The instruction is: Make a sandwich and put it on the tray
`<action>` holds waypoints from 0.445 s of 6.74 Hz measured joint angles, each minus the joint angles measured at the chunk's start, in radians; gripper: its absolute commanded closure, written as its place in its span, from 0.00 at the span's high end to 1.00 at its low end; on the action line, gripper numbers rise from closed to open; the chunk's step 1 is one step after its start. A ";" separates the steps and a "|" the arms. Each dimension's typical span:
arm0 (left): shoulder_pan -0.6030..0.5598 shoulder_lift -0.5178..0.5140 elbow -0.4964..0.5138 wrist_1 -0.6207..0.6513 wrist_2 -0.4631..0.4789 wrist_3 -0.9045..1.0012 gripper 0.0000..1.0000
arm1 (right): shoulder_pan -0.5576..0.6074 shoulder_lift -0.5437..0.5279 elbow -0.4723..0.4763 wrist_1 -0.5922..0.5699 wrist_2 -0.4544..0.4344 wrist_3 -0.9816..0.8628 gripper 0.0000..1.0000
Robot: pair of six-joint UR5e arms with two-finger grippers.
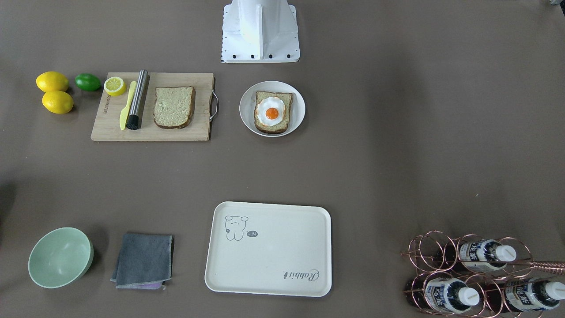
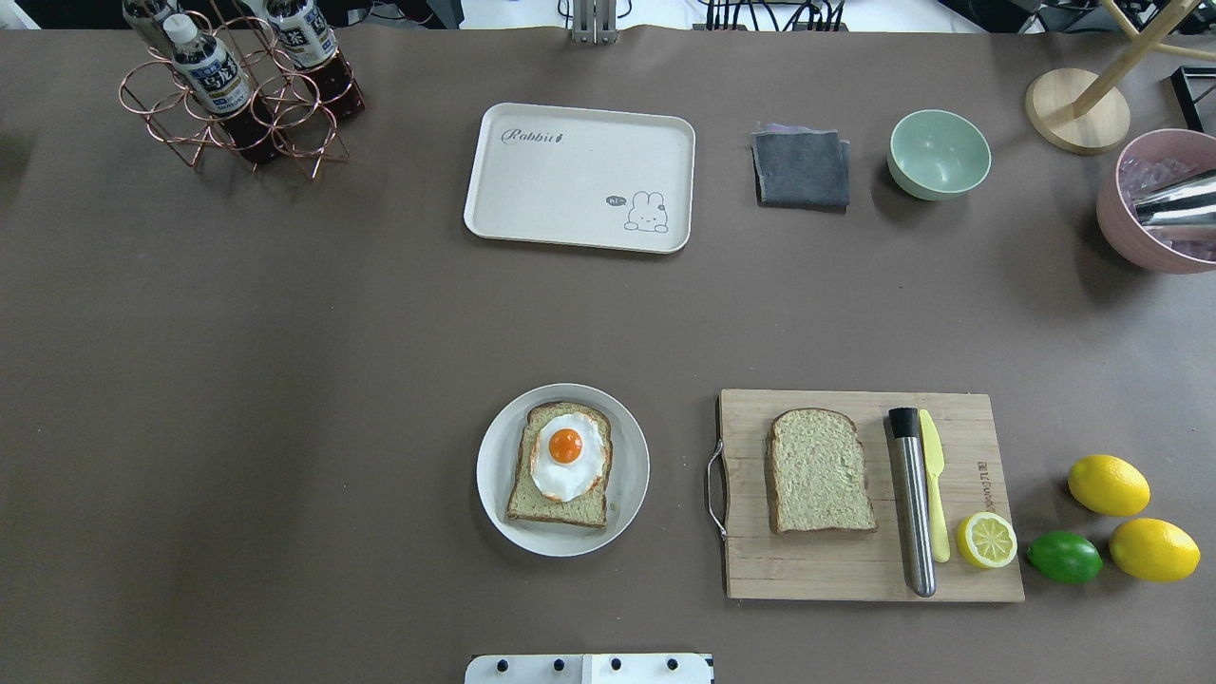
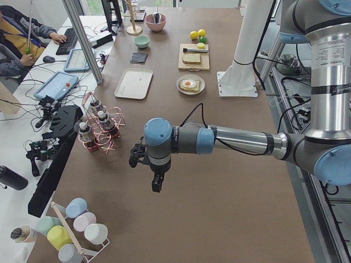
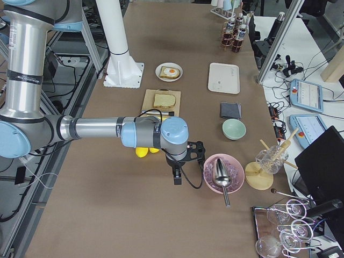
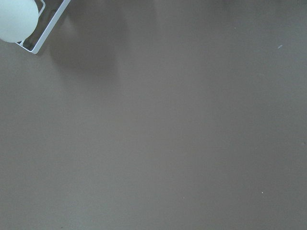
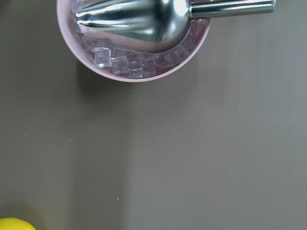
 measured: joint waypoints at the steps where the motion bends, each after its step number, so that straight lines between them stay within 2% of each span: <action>1: -0.002 -0.005 -0.001 0.002 0.001 -0.003 0.98 | 0.000 0.000 -0.002 -0.002 0.003 0.000 1.00; 3: -0.006 -0.010 -0.007 0.014 0.000 -0.016 0.98 | 0.000 -0.002 -0.006 -0.007 0.005 0.000 1.00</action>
